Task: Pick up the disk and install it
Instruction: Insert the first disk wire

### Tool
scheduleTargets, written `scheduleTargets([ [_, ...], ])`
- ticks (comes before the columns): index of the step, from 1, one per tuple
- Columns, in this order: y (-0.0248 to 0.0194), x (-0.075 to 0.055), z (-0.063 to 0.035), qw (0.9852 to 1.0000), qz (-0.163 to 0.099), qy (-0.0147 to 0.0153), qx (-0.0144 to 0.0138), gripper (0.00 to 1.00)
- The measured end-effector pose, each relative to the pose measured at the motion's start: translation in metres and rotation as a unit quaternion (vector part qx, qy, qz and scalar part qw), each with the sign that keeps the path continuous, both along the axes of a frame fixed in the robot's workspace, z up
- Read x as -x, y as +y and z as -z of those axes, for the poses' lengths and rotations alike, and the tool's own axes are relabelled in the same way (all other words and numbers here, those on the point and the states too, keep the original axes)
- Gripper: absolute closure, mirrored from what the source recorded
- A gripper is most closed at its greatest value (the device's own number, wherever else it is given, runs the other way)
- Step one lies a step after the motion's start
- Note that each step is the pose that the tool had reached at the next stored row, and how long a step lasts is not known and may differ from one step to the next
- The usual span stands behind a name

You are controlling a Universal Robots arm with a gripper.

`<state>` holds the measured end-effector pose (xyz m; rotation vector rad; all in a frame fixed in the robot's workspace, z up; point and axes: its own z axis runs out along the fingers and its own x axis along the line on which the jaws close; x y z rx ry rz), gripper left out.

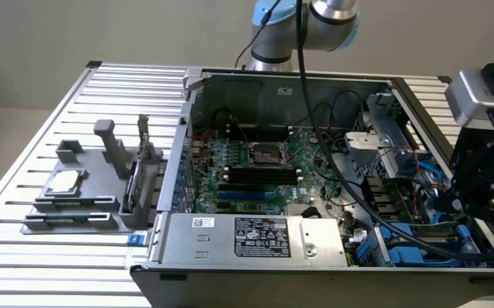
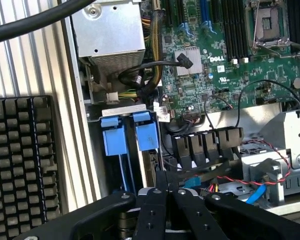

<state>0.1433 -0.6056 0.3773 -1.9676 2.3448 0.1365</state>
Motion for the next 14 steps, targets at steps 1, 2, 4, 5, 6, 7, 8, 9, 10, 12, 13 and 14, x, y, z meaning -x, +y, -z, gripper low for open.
scheduleTargets([
  [1, 0.0, 0.0, -0.0011, 1.0, 0.005, 0.0, 0.0, 0.89],
  [2, 0.0, 0.0, -0.0021, 0.9999, 0.01, 0.0, -0.0001, 0.89],
  [4, 0.0, 0.0, -0.0042, 0.9998, 0.021, 0.0, 0.0, 0.89],
  [5, 0.0, 0.0, -0.0052, 0.9997, 0.026, 0.0, -0.0001, 0.89],
  [6, 0.0, 0.0, -0.0062, 0.9995, 0.031, 0.0, -0.0001, 0.89],
  [7, 0.0, 0.0, -0.0071, 0.9994, 0.036, 0.0, -0.0001, 0.89],
  [8, 0.0, 0.0, -0.0081, 0.9992, 0.041, 0.0, -0.0001, 0.89],
  [9, 0.0, 0.0, -0.0089, 0.9989, 0.046, 0.0, -0.0001, 0.89],
  [10, 0.0, 0.0, -0.0096, 0.9987, 0.051, 0.0, -0.0002, 0.89],
  [12, 0.0, 0.0, -0.0107, 0.9981, 0.061, 0.0, -0.0002, 0.89],
  [13, 0.0, 0.0, -0.0112, 0.9977, 0.067, 0.0, -0.0003, 0.89],
  [14, 0.0, 0.0, -0.0115, 0.9973, 0.073, 0.0, -0.0004, 0.89],
])
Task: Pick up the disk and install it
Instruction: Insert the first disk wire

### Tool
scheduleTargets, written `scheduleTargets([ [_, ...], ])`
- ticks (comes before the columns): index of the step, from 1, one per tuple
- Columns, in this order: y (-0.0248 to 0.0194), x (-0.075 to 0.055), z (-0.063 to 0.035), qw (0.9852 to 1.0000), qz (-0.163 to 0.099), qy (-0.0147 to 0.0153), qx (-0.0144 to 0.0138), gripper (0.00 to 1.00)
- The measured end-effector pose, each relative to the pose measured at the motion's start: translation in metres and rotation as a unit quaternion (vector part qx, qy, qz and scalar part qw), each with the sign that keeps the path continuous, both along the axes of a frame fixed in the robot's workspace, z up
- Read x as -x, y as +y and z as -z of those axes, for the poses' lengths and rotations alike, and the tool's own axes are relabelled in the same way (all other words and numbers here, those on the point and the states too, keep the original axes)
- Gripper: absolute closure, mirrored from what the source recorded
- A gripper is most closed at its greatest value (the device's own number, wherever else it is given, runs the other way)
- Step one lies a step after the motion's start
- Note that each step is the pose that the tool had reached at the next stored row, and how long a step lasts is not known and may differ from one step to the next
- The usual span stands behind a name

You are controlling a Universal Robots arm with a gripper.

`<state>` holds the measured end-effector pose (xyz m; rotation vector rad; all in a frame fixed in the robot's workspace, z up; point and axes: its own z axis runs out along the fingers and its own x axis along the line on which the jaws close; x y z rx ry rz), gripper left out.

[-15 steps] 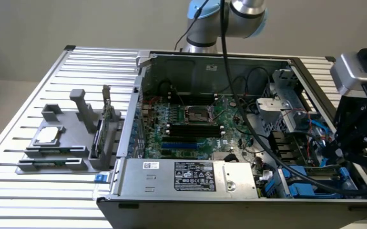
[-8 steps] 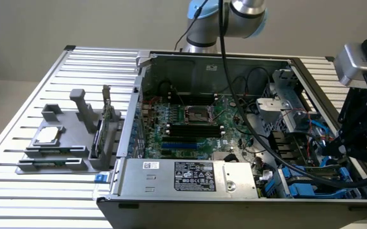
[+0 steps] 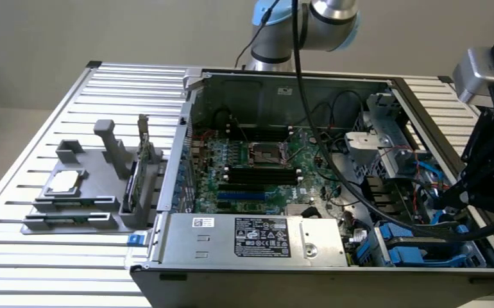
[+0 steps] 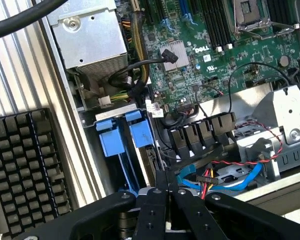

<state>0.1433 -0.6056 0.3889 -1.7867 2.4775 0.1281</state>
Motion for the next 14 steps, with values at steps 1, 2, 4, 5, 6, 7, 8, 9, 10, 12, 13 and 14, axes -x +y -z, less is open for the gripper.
scheduleTargets([
  [1, 0.0, 0.0, -0.0003, 1.0, 0.006, 0.0, -0.0001, 0.89],
  [2, 0.0, 0.0, -0.0005, 0.9999, 0.012, 0.0, -0.0002, 0.89],
  [4, 0.0, 0.0, -0.0009, 0.9997, 0.025, 0.0, -0.0003, 0.89],
  [5, 0.0, 0.0, -0.001, 0.9995, 0.032, 0.0, -0.0004, 0.89],
  [6, 0.0, 0.0, -0.0011, 0.9992, 0.039, 0.0, -0.0004, 0.89],
  [7, 0.0, 0.0, -0.0012, 0.9989, 0.046, 0.0, -0.0005, 0.89],
  [8, 0.0, 0.0, -0.0013, 0.9986, 0.054, 0.0, -0.0005, 0.89],
  [9, 0.0, 0.0, -0.0014, 0.9981, 0.061, 0.0, -0.0005, 0.89],
  [10, 0.0, 0.0, -0.0014, 0.9977, 0.068, 0.0, -0.0006, 0.89],
  [12, 0.0, 0.0, -0.0015, 0.9966, 0.082, 0.0, -0.0006, 0.89],
  [13, 0.0, 0.0, -0.0015, 0.996, 0.09, 0.0, -0.0007, 0.89],
  [14, 0.0, 0.0, -0.0015, 0.9953, 0.097, 0.0, -0.0007, 0.89],
])
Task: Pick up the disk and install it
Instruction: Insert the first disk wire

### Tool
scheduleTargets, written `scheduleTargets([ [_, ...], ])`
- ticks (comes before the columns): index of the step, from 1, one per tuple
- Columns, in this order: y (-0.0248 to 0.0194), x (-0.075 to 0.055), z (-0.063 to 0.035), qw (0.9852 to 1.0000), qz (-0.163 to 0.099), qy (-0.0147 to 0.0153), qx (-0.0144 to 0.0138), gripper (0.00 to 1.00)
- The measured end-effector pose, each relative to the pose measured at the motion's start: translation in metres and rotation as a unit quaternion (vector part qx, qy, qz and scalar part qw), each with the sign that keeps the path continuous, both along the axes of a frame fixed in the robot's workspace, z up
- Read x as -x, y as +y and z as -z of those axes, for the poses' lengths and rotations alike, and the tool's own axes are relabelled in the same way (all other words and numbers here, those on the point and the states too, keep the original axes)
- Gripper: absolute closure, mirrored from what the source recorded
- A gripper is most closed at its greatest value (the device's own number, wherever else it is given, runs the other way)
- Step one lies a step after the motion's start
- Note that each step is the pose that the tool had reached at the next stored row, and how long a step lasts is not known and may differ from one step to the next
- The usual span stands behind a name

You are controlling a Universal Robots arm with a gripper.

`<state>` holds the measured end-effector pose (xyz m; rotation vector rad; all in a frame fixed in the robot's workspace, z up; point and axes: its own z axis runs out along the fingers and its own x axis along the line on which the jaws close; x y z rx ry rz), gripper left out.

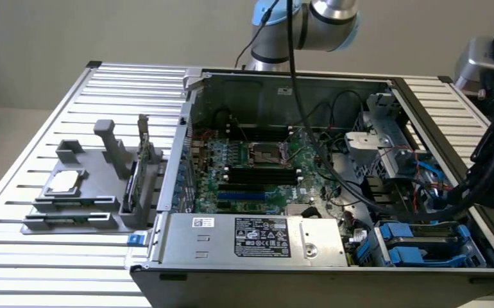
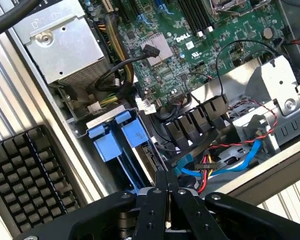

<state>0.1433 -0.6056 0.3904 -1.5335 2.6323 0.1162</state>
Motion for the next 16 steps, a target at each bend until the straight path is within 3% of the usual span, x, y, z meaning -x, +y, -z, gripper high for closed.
scheduleTargets([
  [4, 0.0, 0.0, 0.0, 0.9995, 0.03, 0.0, 0.0, 0.89],
  [8, 0.0, 0.0, 0.0, 0.9982, 0.06, 0.0, 0.0, 0.89],
  [12, 0.0, 0.0, 0.0, 0.9958, 0.092, 0.0, 0.0, 0.89],
  [16, 0.0, 0.0, 0.0, 0.9923, 0.124, 0.0, 0.0, 0.89],
])
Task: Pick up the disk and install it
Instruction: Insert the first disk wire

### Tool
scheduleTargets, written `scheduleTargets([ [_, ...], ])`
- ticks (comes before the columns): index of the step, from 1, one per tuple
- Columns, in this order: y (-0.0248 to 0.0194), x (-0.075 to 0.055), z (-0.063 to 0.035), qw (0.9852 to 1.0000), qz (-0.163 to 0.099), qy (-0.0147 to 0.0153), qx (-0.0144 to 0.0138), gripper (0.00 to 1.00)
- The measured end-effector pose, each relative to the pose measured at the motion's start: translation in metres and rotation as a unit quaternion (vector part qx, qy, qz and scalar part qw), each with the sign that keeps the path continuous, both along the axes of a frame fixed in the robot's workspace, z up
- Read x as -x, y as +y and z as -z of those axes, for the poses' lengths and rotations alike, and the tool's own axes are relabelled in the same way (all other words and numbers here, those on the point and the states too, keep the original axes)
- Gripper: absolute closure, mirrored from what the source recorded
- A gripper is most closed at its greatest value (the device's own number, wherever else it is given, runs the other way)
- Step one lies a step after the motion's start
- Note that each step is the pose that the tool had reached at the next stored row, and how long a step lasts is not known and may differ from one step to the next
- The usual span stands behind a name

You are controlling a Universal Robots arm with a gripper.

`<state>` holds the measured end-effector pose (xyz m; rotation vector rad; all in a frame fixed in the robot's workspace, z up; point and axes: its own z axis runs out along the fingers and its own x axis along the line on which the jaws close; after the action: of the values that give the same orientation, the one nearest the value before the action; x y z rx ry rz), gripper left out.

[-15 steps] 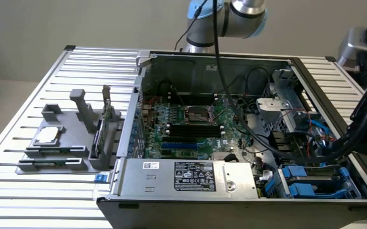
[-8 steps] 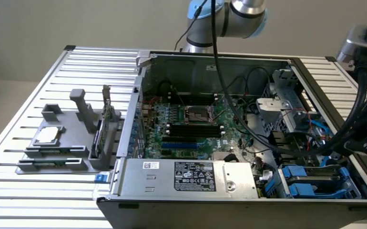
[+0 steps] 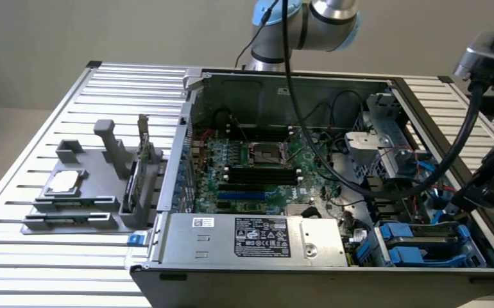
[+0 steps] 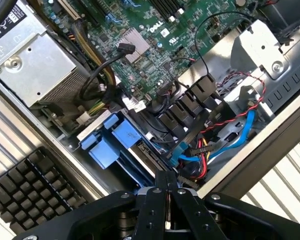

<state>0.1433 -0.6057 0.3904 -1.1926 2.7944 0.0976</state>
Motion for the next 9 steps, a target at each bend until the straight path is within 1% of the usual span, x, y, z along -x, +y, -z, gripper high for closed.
scheduleTargets([
  [3, 0.0, 0.0, 0.0, 0.9997, 0.023, 0.0, 0.0, 0.89],
  [5, 0.0, 0.0, 0.0, 0.9992, 0.04, 0.0, 0.0, 0.89],
  [9, 0.0, 0.0, 0.0, 0.9974, 0.072, 0.0, 0.0, 0.89],
])
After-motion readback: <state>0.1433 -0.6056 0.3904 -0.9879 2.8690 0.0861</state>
